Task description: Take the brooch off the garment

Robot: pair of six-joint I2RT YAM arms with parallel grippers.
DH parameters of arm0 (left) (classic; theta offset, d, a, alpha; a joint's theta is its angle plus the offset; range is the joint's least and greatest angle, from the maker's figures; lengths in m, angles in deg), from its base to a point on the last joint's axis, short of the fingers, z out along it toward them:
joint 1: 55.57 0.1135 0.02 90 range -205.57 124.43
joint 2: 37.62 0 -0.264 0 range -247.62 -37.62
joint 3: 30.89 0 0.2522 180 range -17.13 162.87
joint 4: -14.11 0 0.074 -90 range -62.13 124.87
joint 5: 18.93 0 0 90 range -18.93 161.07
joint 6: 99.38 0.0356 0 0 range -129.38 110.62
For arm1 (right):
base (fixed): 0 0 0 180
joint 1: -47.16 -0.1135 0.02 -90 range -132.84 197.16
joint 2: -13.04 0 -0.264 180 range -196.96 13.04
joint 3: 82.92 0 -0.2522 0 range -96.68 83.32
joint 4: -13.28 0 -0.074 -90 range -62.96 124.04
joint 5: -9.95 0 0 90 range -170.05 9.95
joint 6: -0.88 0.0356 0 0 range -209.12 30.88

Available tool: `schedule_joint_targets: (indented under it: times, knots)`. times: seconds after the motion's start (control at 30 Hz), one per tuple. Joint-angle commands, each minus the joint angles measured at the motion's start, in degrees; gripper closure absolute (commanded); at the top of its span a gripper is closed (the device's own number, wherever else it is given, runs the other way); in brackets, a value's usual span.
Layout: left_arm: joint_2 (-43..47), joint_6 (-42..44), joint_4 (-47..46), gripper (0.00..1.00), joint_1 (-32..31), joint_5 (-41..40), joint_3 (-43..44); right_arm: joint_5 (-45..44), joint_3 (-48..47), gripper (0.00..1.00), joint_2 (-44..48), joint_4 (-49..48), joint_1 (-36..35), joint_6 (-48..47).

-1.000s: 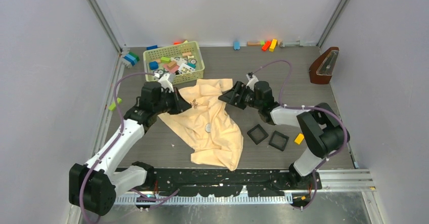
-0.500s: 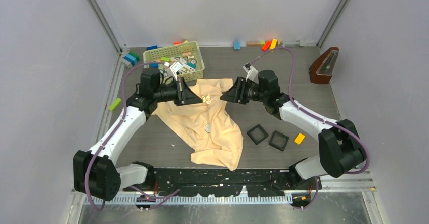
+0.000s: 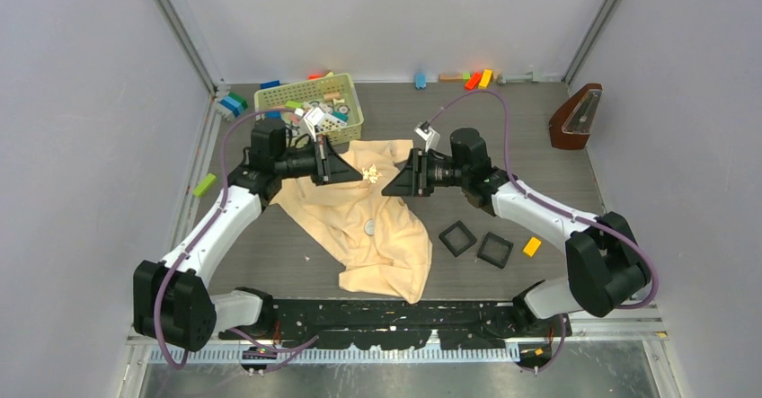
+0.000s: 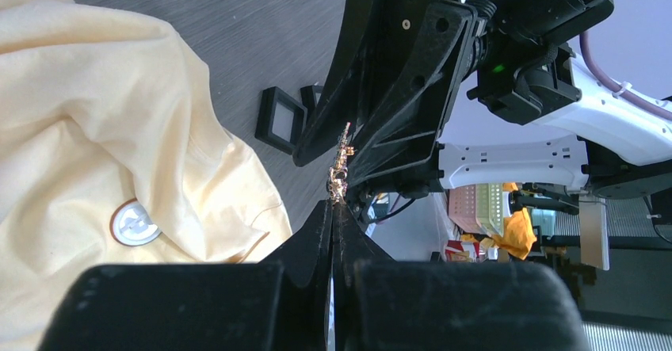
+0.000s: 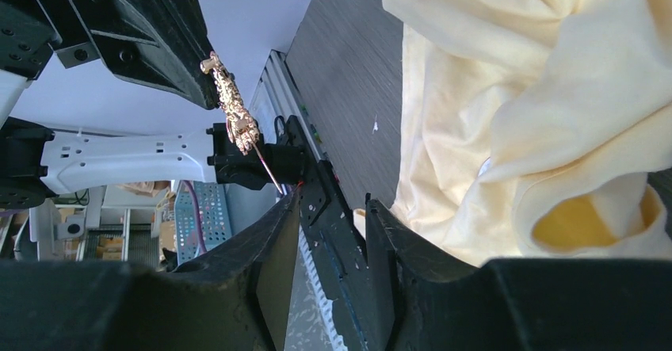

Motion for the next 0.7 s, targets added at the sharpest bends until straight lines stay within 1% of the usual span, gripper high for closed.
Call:
schedule_joint_targets:
  times: [0.0, 0.33, 0.57, 0.67]
  knots:
    - [0.23, -0.38, -3.06, 1.00, 0.01, 1.75, 0.91, 2.06, -2.13, 0.59, 2.34, -2.95, -0.41, 1.45]
    - [-0.41, -0.05, -2.75, 1.00, 0.01, 1.56, 0.23, 1.23, -2.93, 0.60, 3.52, -3.19, -0.32, 1.73]
    - [-1.59, 2.06, -0.37, 1.00, -0.72, -0.33, 0.13, 1.80, -3.40, 0.62, 4.88, -3.53, -0.35, 2.56]
    - [-2.12, 3.04, 0.78, 1.00, -1.10, -1.05, 0.33, 2.28, -3.16, 0.63, 5.11, -5.34, -0.37, 4.26]
